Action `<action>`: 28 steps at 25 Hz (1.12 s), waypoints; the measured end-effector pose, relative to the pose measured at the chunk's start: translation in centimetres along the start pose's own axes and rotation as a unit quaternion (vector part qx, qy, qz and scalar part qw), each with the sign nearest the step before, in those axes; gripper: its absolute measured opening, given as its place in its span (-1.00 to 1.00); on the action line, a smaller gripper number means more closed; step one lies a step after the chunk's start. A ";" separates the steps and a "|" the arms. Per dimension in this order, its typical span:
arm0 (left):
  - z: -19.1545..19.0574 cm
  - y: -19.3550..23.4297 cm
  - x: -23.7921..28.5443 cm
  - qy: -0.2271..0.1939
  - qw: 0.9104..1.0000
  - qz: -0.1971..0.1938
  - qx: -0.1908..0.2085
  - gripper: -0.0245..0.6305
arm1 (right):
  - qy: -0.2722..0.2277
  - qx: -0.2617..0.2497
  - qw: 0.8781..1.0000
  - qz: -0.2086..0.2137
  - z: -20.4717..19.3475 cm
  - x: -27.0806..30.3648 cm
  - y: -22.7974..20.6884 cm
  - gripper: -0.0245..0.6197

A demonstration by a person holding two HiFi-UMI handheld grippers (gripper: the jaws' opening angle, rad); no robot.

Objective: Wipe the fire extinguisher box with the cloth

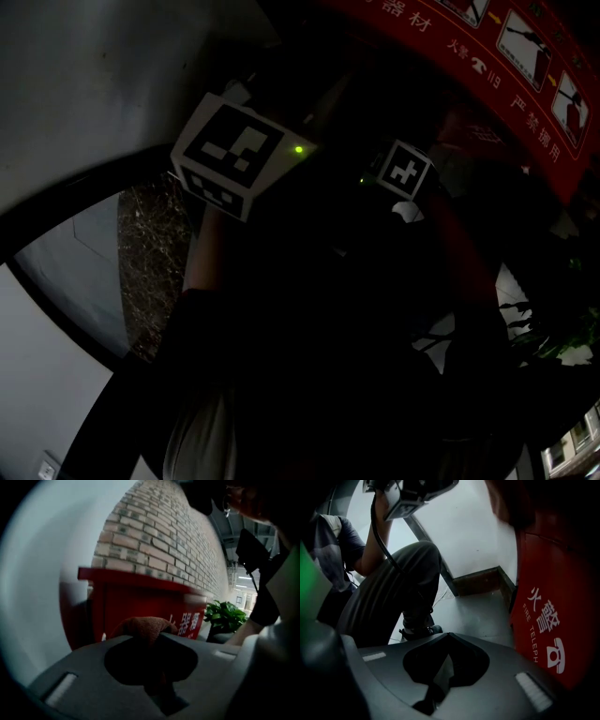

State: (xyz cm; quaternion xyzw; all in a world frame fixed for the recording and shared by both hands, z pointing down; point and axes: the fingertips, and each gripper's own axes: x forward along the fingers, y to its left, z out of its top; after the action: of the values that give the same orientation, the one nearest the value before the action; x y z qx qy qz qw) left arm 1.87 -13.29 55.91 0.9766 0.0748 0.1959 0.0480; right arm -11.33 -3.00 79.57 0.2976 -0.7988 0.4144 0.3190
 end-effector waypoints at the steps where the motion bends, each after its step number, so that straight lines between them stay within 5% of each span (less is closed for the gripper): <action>1: -1.9 -0.2 1.0 0.036 0.999 -0.012 -0.005 -0.78 | 0.004 0.000 1.000 0.000 -0.2 0.1 -0.1 -0.93; 4: -8.7 -0.2 4.2 0.144 0.988 -0.037 -0.043 -0.77 | 0.026 -0.006 1.000 0.005 -1.3 0.7 -0.3 -0.93; 7: -17.1 -0.3 7.6 0.245 0.964 -0.054 -0.093 -0.77 | 0.058 -0.009 0.998 0.019 -2.8 1.5 -0.3 -0.93; 13: -27.6 -1.4 10.3 0.371 0.922 -0.037 -0.108 -0.78 | 0.075 -0.004 0.997 0.035 -3.8 2.7 -0.5 -0.93; 16: -31.4 -1.1 11.7 0.382 0.909 -0.028 -0.164 -0.78 | 0.076 0.007 0.996 0.039 -4.3 2.9 -0.3 -0.93; 22: -34.6 0.5 14.3 0.355 0.908 0.019 -0.223 -0.78 | 0.071 0.007 0.995 0.070 -4.6 2.8 2.3 -0.93; 28: -37.0 2.1 15.6 0.336 0.893 0.067 -0.291 -0.78 | 0.064 0.002 0.996 0.060 -4.5 2.5 3.6 -0.93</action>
State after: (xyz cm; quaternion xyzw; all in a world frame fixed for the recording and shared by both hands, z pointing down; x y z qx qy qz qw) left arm 1.93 -10.39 96.03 0.7973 -0.0392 0.5286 0.2886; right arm -14.41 2.02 81.78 0.2231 -0.7923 0.4523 0.3433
